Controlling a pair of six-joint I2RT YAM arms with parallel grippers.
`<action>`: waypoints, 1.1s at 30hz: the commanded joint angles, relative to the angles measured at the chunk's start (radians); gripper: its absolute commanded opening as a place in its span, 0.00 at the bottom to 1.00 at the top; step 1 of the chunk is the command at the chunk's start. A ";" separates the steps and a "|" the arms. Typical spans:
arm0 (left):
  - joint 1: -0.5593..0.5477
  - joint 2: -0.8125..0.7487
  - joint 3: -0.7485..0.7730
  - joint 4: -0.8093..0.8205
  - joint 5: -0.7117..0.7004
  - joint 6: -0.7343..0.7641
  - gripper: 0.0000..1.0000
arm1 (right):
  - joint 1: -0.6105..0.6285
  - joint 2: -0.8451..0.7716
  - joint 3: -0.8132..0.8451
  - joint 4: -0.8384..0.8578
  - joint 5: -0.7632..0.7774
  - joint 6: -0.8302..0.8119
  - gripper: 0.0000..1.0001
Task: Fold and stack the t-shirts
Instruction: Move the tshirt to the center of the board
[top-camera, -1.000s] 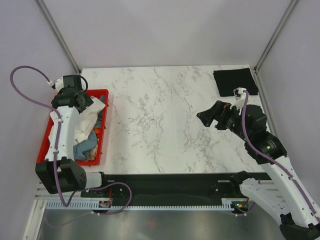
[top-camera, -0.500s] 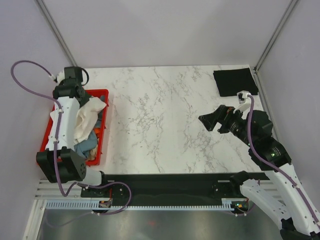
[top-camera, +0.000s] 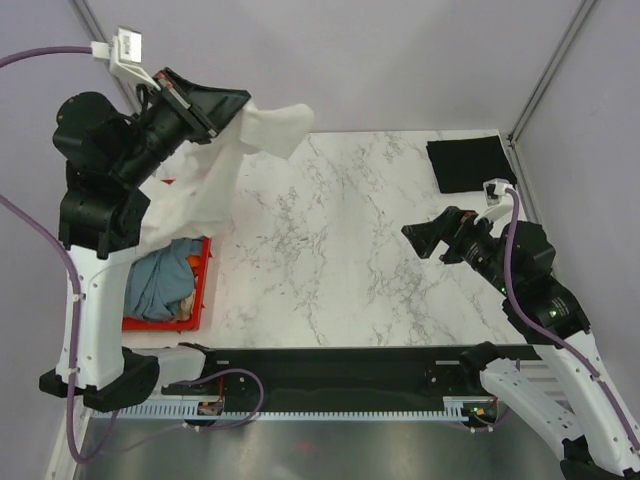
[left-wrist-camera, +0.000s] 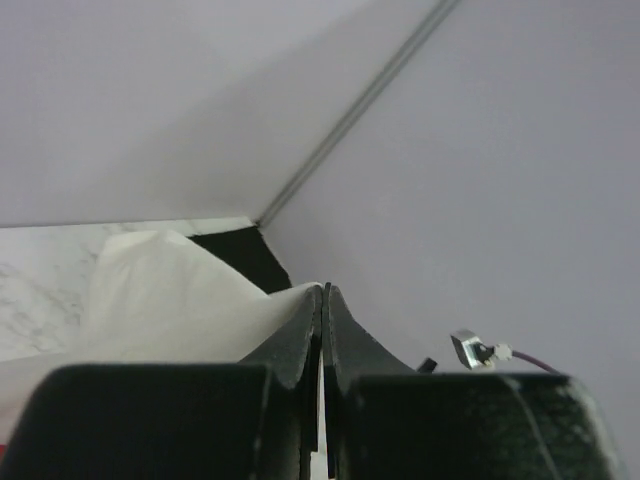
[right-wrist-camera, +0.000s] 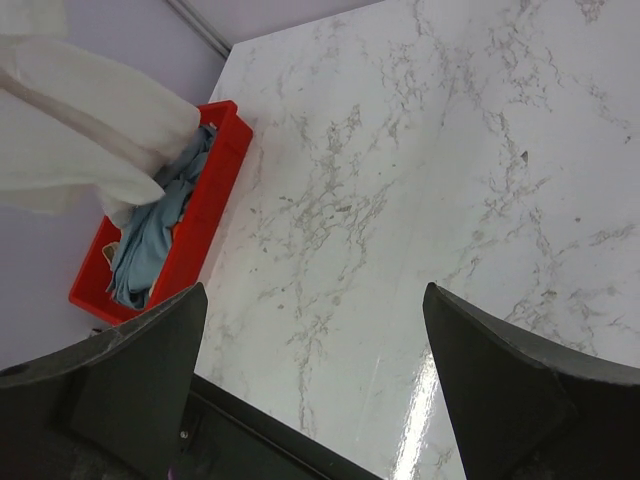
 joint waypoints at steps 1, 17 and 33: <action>-0.078 -0.021 -0.142 0.168 0.229 -0.119 0.02 | -0.001 -0.027 0.024 0.020 0.056 0.026 0.98; -0.535 0.239 -0.410 0.435 0.229 -0.035 0.02 | 0.001 -0.067 -0.001 -0.117 0.153 0.104 0.98; -0.560 0.324 -0.406 0.432 0.057 -0.057 0.02 | -0.001 -0.090 0.025 -0.163 0.249 0.043 0.98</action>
